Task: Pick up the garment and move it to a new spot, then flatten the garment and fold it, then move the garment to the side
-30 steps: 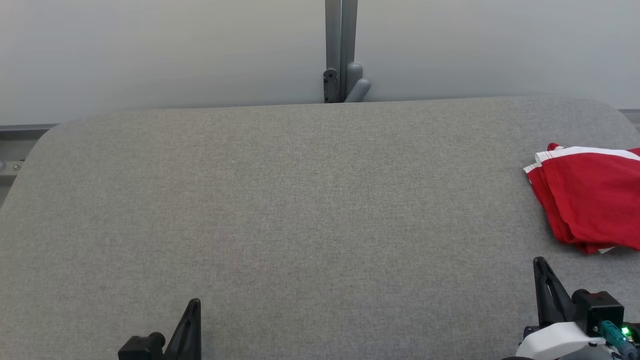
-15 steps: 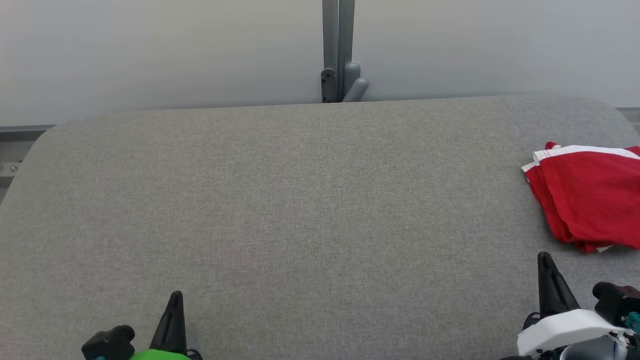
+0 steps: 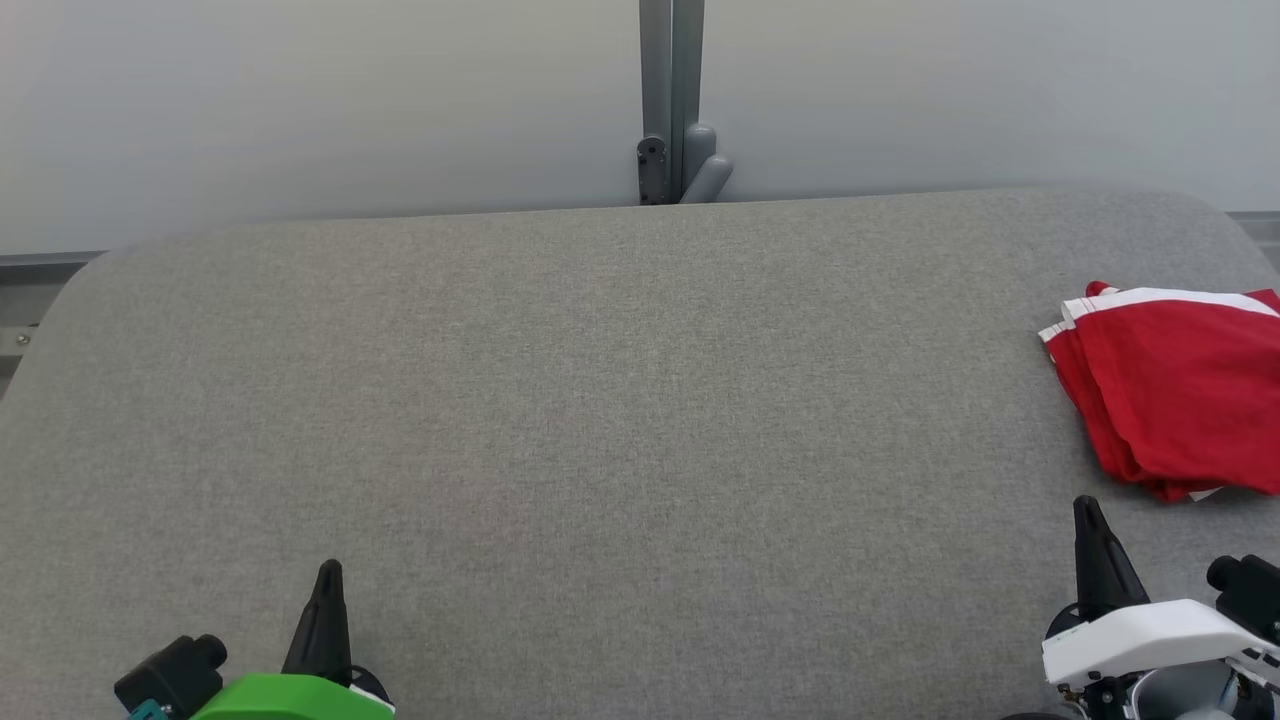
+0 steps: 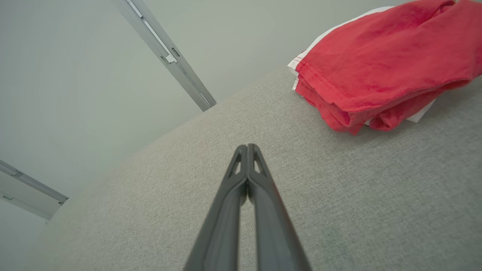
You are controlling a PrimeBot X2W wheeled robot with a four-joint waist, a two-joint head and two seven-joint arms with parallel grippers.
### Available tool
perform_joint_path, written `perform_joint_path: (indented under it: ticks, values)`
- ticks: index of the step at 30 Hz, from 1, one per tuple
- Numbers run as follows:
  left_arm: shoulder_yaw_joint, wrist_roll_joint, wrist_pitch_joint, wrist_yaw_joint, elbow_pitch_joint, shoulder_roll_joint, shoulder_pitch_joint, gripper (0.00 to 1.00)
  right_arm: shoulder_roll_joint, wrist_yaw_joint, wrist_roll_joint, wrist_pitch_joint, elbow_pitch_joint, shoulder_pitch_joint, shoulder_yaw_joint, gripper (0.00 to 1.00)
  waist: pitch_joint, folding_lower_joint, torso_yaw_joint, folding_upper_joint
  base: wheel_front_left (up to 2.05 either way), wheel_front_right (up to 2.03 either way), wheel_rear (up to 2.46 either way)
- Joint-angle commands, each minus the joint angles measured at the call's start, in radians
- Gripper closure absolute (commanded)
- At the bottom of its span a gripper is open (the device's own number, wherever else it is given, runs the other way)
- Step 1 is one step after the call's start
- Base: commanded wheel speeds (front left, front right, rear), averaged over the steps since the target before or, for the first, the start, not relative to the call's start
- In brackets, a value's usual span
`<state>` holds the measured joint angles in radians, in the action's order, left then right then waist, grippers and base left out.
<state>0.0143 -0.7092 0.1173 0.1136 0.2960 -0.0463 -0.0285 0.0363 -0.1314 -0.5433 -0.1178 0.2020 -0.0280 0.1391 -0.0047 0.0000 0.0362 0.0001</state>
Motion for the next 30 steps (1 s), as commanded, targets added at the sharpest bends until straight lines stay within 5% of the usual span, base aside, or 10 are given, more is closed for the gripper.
perform_joint_path:
  ticks: [1,30]
  values:
    - [-0.01,-0.045,-0.009,0.004,-0.016,-0.002,0.029,1.0,0.007,0.0,-0.05,0.01,-0.008,0.031,-0.002,1.0,0.0,0.0,-0.001,-0.0001,0.0,0.0,0.0]
    - [-0.059,-0.386,-0.098,0.01,-0.028,-0.004,0.079,1.0,0.011,0.0,-0.455,0.1,0.016,0.081,-0.011,1.0,0.003,0.0,-0.012,-0.0001,0.0,0.0,0.0]
